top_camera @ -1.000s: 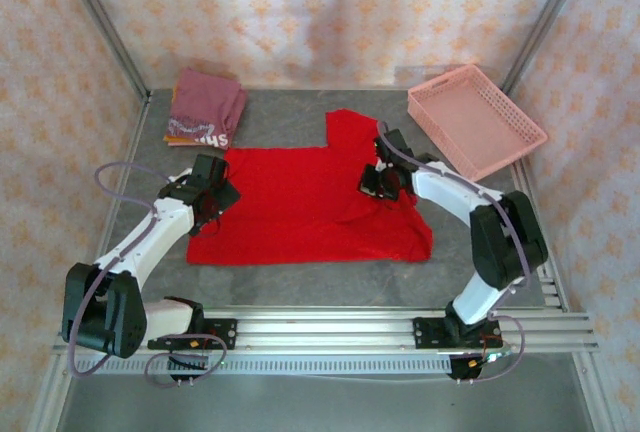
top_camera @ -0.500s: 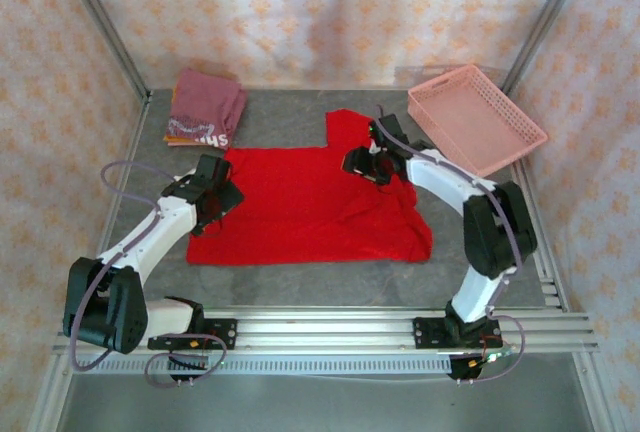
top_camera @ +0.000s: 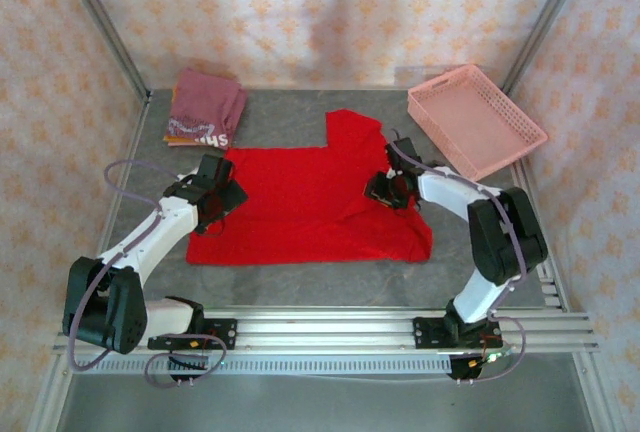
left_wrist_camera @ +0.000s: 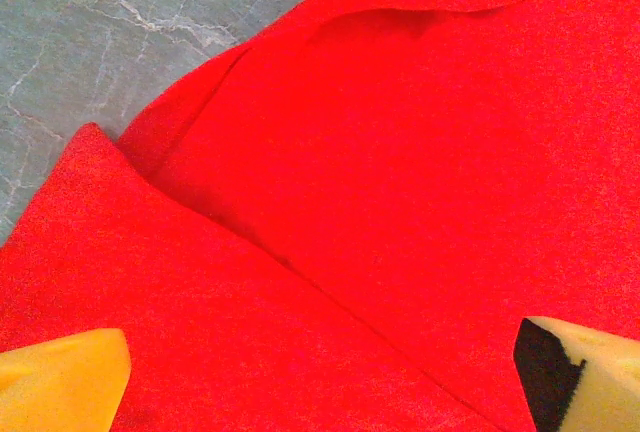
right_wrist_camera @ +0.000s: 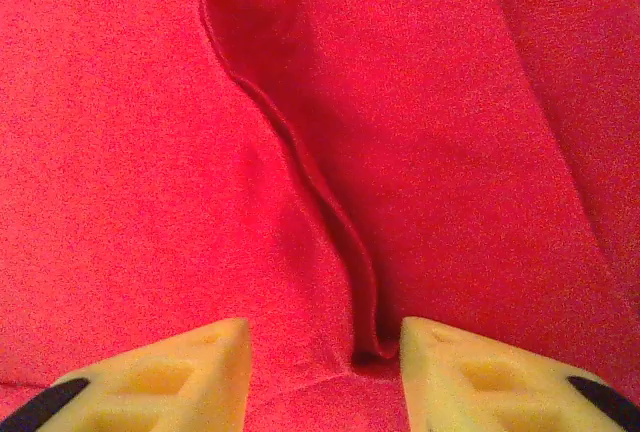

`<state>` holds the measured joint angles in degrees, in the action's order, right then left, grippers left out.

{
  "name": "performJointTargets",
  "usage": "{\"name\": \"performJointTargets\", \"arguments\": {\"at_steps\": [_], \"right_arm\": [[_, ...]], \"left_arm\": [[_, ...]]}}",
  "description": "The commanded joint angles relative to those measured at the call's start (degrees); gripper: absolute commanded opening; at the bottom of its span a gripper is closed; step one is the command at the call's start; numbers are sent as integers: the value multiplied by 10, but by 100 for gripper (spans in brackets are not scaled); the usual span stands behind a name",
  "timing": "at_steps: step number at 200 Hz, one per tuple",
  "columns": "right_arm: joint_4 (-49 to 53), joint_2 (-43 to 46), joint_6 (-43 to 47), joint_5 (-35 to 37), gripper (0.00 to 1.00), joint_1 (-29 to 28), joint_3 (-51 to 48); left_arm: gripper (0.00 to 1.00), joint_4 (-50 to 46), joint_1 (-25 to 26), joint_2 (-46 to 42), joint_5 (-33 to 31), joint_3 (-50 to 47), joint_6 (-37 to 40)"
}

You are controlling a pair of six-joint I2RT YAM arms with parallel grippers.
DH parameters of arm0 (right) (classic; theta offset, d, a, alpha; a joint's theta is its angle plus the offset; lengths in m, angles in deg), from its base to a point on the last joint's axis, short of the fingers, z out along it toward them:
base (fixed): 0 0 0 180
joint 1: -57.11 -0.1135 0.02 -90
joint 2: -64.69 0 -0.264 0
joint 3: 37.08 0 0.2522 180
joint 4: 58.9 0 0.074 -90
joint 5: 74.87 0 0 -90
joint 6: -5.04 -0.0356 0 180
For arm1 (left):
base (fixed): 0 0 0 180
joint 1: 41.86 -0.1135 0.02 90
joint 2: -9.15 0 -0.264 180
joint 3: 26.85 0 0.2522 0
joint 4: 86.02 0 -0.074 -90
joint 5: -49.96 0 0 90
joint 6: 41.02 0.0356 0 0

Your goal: Fold and stack the t-shirts

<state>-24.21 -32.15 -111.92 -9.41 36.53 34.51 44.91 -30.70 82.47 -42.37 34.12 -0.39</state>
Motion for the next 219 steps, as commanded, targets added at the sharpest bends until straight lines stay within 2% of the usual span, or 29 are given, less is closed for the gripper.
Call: {"name": "performJointTargets", "arguments": {"at_steps": [1, 35, 83, 137, 152, 189, 199, 219], "right_arm": [[-6, -12, -1, -12, 27, -2, 19], [2, -7, 1, -17, 0, -4, 30], [-8, -27, -7, -41, 0, -10, 70], [-47, -97, -47, -87, 1, -17, 143], [-54, -120, -54, -110, 8, -17, 165], [-74, -105, -42, -110, 51, -13, 173], [-81, -87, -38, -97, 56, -8, 161], [-78, -48, -17, -43, 60, 2, 124]], "left_arm": [[100, -9, 3, -17, -14, -9, 12], [100, -9, 4, -23, -16, -17, 10], [100, -5, 3, -20, -11, -13, 9], [100, -12, 3, -27, -17, -15, 13], [100, -13, 3, -27, -17, -15, 14], [100, -11, 3, -33, -16, -15, 17], [100, -7, 3, -35, -16, -16, 20], [100, 25, 4, -36, 0, -21, 36]]}}
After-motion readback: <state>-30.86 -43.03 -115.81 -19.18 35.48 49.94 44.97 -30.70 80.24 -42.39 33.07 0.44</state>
